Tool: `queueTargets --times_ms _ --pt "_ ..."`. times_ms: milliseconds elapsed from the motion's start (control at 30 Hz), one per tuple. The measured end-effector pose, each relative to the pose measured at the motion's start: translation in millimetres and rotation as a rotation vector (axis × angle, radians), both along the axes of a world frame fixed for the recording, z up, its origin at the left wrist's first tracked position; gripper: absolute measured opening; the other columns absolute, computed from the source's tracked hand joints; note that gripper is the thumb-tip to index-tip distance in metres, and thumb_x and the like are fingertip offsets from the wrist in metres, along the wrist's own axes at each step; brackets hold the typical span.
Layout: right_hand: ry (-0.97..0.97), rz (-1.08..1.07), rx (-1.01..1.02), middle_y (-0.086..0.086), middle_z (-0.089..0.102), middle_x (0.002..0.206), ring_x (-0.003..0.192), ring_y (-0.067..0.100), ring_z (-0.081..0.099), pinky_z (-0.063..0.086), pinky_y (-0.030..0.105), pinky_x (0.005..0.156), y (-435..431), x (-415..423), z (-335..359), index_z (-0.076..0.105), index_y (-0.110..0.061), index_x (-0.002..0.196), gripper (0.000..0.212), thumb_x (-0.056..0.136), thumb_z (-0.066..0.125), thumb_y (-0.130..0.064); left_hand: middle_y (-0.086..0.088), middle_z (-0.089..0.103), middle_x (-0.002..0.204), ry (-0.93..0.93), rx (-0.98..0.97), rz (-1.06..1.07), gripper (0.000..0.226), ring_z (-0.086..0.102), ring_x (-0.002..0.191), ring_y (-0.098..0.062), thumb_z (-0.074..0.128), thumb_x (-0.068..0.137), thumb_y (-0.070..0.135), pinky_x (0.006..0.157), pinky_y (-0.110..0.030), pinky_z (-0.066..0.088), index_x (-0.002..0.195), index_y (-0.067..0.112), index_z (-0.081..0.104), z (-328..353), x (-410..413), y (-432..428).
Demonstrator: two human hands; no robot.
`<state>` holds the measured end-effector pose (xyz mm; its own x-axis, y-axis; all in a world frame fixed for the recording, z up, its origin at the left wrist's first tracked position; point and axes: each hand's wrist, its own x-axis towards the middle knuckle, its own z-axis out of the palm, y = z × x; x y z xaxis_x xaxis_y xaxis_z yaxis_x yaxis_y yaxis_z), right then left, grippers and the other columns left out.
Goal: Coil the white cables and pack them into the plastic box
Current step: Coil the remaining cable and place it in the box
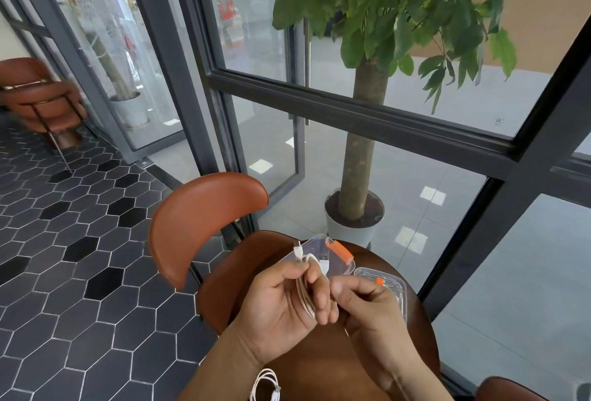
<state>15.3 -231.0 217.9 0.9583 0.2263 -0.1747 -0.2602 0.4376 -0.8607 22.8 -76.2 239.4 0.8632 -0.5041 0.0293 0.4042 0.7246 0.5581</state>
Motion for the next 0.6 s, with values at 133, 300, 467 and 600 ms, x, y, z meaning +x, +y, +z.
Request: queueTargets --times_ms 133,300,467,600 --pt "0.028 -0.044 -0.035 0.030 0.071 0.083 0.077 0.038 0.067 0.057 0.045 0.076 -2.0 -0.1 -3.9 0.075 0.007 0.091 0.065 0.048 0.099 -0.036 -0.028 0.068 0.082 0.026 0.179 -0.067 0.024 0.070 0.082 -0.043 0.042 0.098 0.014 0.081 -0.047 0.054 0.085 -0.001 0.057 6.8 1.8 3.2" --pt "0.033 -0.144 0.012 0.033 0.072 0.084 0.077 0.039 0.068 0.057 0.048 0.078 1.9 -3.7 0.8 0.076 0.008 0.086 0.038 0.062 0.092 -0.016 -0.023 0.066 0.073 -0.016 0.406 -0.062 0.018 0.067 0.067 -0.036 0.051 0.093 0.012 0.074 -0.042 0.054 0.080 0.000 0.057 28.5 9.6 1.9" --pt "-0.086 -0.218 -0.039 0.018 0.066 0.058 0.058 0.022 0.062 0.056 0.028 0.062 2.1 -1.8 16.1 0.077 0.001 0.070 0.010 0.063 0.081 -0.004 -0.015 0.060 0.065 -0.109 0.593 0.019 0.029 0.060 0.084 -0.042 0.052 0.099 0.012 0.089 -0.048 0.050 0.073 0.000 0.060 43.1 11.4 -5.3" --pt "-0.131 -0.340 -0.160 0.016 0.076 0.069 0.062 0.021 0.071 0.059 0.026 0.063 -1.7 1.1 22.0 0.081 -0.006 0.071 0.015 0.061 0.079 -0.016 -0.009 0.054 0.065 -0.112 0.692 0.092 0.029 0.054 0.090 -0.038 0.056 0.098 0.016 0.093 -0.045 0.052 0.072 0.004 0.062 52.6 7.4 -7.4"
